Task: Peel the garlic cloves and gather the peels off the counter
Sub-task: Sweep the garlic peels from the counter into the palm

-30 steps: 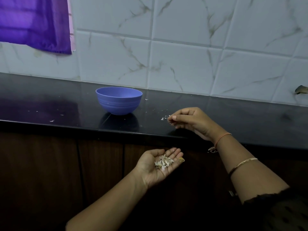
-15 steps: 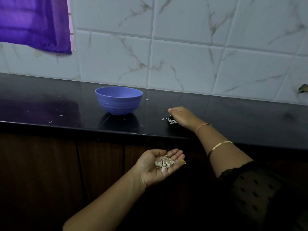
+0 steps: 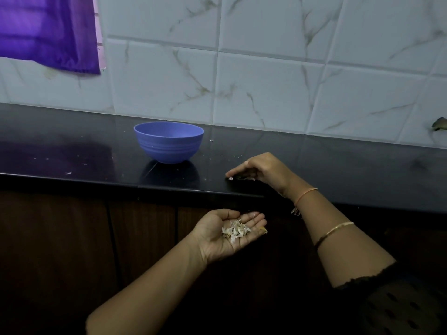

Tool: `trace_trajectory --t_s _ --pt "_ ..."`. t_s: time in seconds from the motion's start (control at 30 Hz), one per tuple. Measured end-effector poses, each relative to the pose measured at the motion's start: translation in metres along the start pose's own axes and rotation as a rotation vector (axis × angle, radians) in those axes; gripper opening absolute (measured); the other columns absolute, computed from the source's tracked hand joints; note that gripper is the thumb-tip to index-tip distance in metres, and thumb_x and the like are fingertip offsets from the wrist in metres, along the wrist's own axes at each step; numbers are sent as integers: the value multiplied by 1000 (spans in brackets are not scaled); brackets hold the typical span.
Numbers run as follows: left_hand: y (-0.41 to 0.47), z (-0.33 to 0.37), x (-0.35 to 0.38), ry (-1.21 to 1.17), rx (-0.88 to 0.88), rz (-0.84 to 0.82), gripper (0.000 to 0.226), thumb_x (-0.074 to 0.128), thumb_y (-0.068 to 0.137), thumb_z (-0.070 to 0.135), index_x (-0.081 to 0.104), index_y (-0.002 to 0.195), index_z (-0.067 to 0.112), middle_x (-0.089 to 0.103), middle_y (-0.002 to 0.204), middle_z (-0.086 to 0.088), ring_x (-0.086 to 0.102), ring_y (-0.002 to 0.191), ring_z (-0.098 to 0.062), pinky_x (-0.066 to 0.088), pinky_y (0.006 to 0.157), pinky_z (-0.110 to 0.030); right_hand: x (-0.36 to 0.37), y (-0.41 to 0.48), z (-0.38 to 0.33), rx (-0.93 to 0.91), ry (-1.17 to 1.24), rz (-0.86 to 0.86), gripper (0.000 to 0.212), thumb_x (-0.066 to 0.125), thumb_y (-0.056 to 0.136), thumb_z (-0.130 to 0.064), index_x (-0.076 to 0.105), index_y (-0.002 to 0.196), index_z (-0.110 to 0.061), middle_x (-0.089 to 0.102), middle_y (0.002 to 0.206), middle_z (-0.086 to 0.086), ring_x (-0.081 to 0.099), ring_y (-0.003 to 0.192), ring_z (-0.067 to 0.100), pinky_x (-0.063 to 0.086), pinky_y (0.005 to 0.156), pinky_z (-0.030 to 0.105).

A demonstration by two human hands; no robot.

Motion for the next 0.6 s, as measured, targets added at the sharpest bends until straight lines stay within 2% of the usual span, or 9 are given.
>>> trace_trajectory --t_s 0.13,0.3,0.43,0.6 --pt "-1 0 0 -1 11 1 40 33 94 10 60 97 -19 63 100 -32 52 113 -36 32 98 -53 10 -12 -5 -26 162 -80 43 27 90 -3 66 80 10 72 81 16 67 84 24 53 80 25" --pt "-3 -1 -1 4 19 -2 40 32 94 12 57 104 -18 62 102 -32 50 118 -35 31 99 -53 14 -22 -10 -54 187 -108 43 26 89 -5 63 77 13 70 75 20 65 76 27 53 73 25" --pt "-5 -1 0 -1 36 -7 40 32 94 11 56 105 -18 61 103 -32 48 121 -35 30 99 -53 18 -28 -14 -62 232 -146 40 33 83 -12 63 72 11 69 72 21 66 73 29 53 69 25" --pt "-5 -1 -2 6 51 -2 39 33 95 11 59 100 -19 62 103 -32 55 108 -38 33 97 -53 26 -32 -18 -99 172 -168 34 43 84 -10 63 62 5 68 73 19 64 70 22 51 66 22"
Point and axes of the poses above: each hand's wrist, its own y-axis towards the middle knuckle, its own x-axis out of the palm, z = x × y, the point moved 1 cm from there along y, towards the middle knuckle
